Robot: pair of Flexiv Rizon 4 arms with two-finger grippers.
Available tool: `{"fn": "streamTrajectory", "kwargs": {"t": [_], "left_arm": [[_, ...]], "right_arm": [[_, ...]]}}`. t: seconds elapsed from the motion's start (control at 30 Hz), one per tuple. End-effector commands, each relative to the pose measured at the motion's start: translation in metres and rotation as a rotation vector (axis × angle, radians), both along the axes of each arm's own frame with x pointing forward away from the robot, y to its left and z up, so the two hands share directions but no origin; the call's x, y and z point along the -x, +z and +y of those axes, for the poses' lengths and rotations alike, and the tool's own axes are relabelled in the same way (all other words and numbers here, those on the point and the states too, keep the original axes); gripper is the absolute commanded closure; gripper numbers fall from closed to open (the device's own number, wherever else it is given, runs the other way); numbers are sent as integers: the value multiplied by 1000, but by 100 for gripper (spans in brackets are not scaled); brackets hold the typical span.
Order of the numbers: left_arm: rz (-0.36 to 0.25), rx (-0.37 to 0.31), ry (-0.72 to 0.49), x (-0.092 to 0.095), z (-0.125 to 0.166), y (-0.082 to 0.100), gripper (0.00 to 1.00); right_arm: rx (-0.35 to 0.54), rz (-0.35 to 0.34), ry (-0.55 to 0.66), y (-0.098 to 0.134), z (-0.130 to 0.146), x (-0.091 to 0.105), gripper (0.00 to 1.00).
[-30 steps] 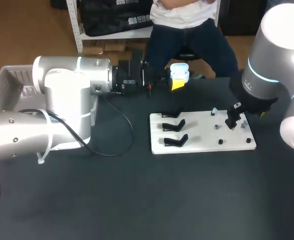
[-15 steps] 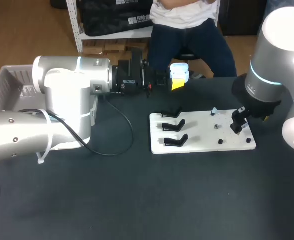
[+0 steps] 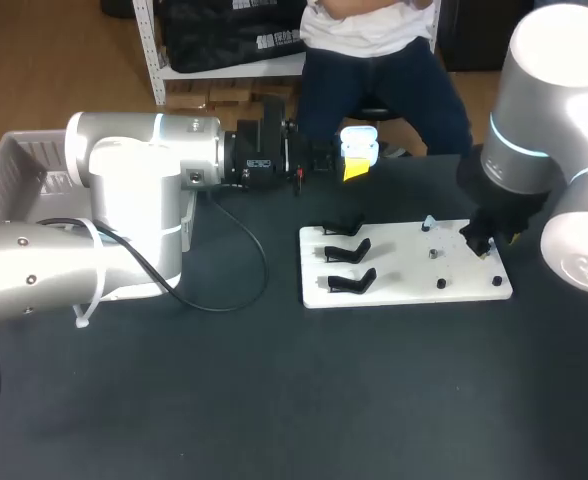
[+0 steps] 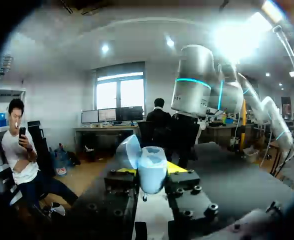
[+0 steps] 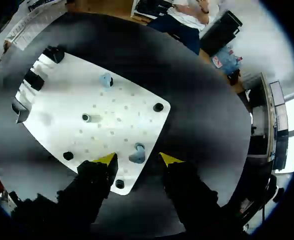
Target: Pick up each earbud case from the left stands, insert the matching earbuds, close the lid, and place the case in the box.
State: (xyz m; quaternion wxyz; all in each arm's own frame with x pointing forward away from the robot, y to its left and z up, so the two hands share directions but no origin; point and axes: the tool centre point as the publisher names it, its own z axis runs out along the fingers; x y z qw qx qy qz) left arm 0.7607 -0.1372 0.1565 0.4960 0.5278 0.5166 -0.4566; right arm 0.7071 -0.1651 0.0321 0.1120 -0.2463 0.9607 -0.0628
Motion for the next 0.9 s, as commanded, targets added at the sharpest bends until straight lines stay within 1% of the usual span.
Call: {"fn": "streamTrajectory", "kwargs": {"t": [0.03,0.13,0.23,0.3,0.37,0.6,0.67,0.73,0.87,0.9], "left_arm": [[-6,7,4,1,0,-2,100],[-6,7,4,1,0,-2,100],[-6,7,4,1,0,-2,100],[-6,7,4,1,0,-2,100],[-6,7,4,1,0,-2,100],[-6,7,4,1,0,-2,100],[-6,7,4,1,0,-2,100],[-6,7,4,1,0,-2,100],[-6,7,4,1,0,-2,100],[-6,7,4,1,0,-2,100]], "right_arm": [[4,9,-1,-3,1,-2,51],[6,12,-3,-4,1,-2,51],[8,15,-7,-5,0,-2,53],[12,17,-10,-8,-2,-3,58],[13,18,-11,-8,-2,-3,60],[12,23,-11,-9,-1,-4,59],[13,23,-10,-9,-1,-4,62],[15,23,-10,-9,-1,-5,61],[19,21,-10,-8,-1,-5,66],[19,21,-10,-8,-1,-5,65]]}}
